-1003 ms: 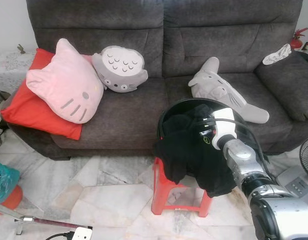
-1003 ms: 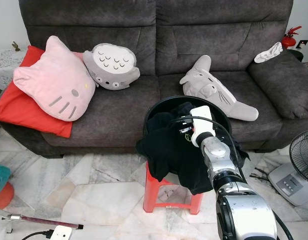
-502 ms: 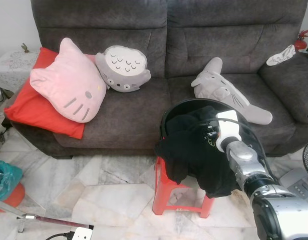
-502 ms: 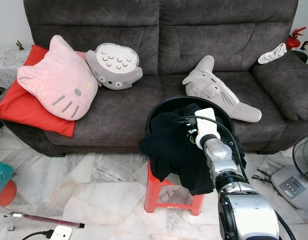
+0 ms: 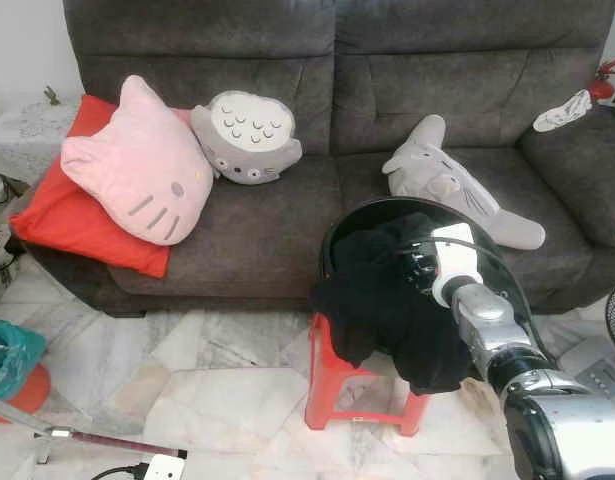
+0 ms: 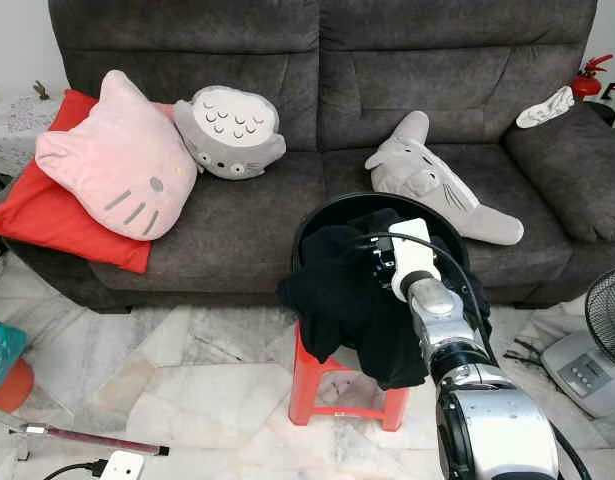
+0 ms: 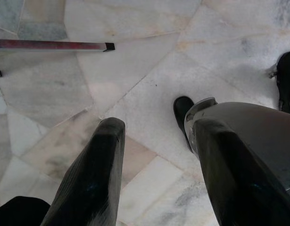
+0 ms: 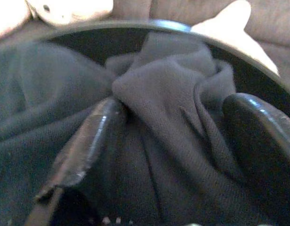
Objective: Hang hanger
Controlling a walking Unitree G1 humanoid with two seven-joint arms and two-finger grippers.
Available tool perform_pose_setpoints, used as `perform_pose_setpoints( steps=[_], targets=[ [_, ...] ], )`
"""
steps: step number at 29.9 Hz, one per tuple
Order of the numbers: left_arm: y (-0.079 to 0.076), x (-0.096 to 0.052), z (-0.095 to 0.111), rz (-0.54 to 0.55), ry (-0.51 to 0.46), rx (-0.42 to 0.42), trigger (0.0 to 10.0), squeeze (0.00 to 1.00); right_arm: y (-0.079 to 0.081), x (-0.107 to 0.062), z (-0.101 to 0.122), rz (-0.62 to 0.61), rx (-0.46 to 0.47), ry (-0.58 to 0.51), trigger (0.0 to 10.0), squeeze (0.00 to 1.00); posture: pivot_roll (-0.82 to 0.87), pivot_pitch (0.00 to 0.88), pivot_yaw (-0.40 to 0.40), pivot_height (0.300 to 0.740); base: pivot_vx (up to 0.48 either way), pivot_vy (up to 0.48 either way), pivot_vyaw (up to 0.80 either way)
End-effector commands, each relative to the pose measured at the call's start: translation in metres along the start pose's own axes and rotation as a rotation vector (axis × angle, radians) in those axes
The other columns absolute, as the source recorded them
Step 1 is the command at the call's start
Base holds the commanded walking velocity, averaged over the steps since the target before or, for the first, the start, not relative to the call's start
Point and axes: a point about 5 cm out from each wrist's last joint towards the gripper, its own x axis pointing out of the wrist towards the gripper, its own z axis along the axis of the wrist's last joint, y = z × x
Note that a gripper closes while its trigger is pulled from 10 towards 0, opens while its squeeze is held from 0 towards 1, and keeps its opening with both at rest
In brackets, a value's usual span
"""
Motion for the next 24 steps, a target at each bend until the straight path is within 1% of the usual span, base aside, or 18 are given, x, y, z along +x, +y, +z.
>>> perform_pose_setpoints(
  steps=[1, 4, 6, 11, 12, 13, 14, 15, 16, 18, 20, 23, 24],
  targets=[
    [0.002, -0.002, -0.007, 0.003, 0.025, 0.009, 10.0, 0.0, -0.001, 0.0, 0.01, -0.01, 0.037, -0.083, 10.0, 1.0, -0.07, 0.036, 0.042, 0.74, 0.0, 0.0, 0.0],
    [0.002, -0.002, -0.006, 0.001, 0.024, 0.007, 10.0, 0.0, 0.001, -0.002, 0.009, -0.018, 0.079, -0.125, 10.0, 1.0, -0.07, 0.037, 0.042, 0.74, 0.0, 0.0, 0.0],
    [0.002, -0.002, -0.007, 0.0, 0.025, 0.006, 10.0, 0.0, 0.002, -0.004, 0.007, -0.022, 0.079, -0.147, 10.0, 1.0, -0.07, 0.039, 0.043, 0.74, 0.0, 0.0, 0.0],
    [0.002, -0.002, -0.007, -0.002, 0.026, 0.006, 10.0, 0.0, 0.002, -0.01, -0.001, -0.04, 0.117, -0.193, 10.0, 1.0, -0.07, 0.041, 0.042, 0.74, 0.0, 0.0, 0.0],
    [0.002, -0.002, -0.007, -0.001, 0.025, 0.005, 10.0, 0.0, 0.001, -0.013, -0.003, -0.05, 0.134, -0.218, 10.0, 1.0, -0.07, 0.042, 0.041, 0.74, 0.0, 0.0, 0.0],
    [0.002, -0.002, -0.007, 0.0, 0.025, 0.005, 10.0, 0.0, 0.002, -0.017, -0.004, -0.051, 0.149, -0.255, 10.0, 0.07, -0.07, 0.042, 0.038, 0.74, 0.0, 0.0, 0.0],
    [0.002, -0.002, -0.007, 0.001, 0.025, 0.005, 10.0, 0.0, 0.002, -0.021, -0.005, -0.051, 0.157, -0.282, 10.0, 0.0, -0.07, 0.043, 0.037, 0.74, 0.0, 0.0, 0.0],
    [0.002, -0.002, -0.007, 0.001, 0.025, 0.005, 10.0, 0.0, 0.002, -0.021, -0.005, -0.051, 0.157, -0.282, 10.0, 0.0, -0.07, 0.043, 0.037, 0.74, 0.0, 0.0, 0.0],
    [0.002, -0.002, -0.007, 0.004, 0.022, 0.0, 10.0, 0.0, 0.004, -0.029, -0.007, -0.043, 0.153, -0.337, 10.0, 0.0, -0.07, 0.043, 0.036, 0.74, 0.0, 0.0, 0.0],
    [0.002, -0.002, -0.007, 0.006, 0.021, -0.003, 10.0, 0.0, 0.007, -0.035, -0.008, -0.036, 0.139, -0.374, 10.0, 0.0, -0.07, 0.043, 0.036, 0.74, 0.0, 0.0, 0.0],
    [0.002, -0.002, -0.007, 0.006, 0.02, -0.002, 10.0, 0.0, 0.01, -0.051, -0.012, -0.041, 0.11, -0.424, 10.0, 0.0, -0.08, 0.046, 0.038, 0.74, 0.0, 0.0, 0.0],
    [0.002, -0.002, -0.007, 0.005, 0.02, 0.0, 10.0, 0.0, 0.014, -0.068, -0.014, -0.052, 0.087, -0.467, 10.0, 0.0, -0.08, 0.047, 0.038, 0.74, 0.0, 0.0, 0.0],
    [0.002, -0.002, -0.007, 0.005, 0.019, 0.001, 10.0, 0.0, 0.015, -0.071, -0.014, -0.052, 0.081, -0.475, 10.0, 0.0, -0.08, 0.047, 0.038, 0.74, 0.0, 0.0, 0.0]
  ],
)
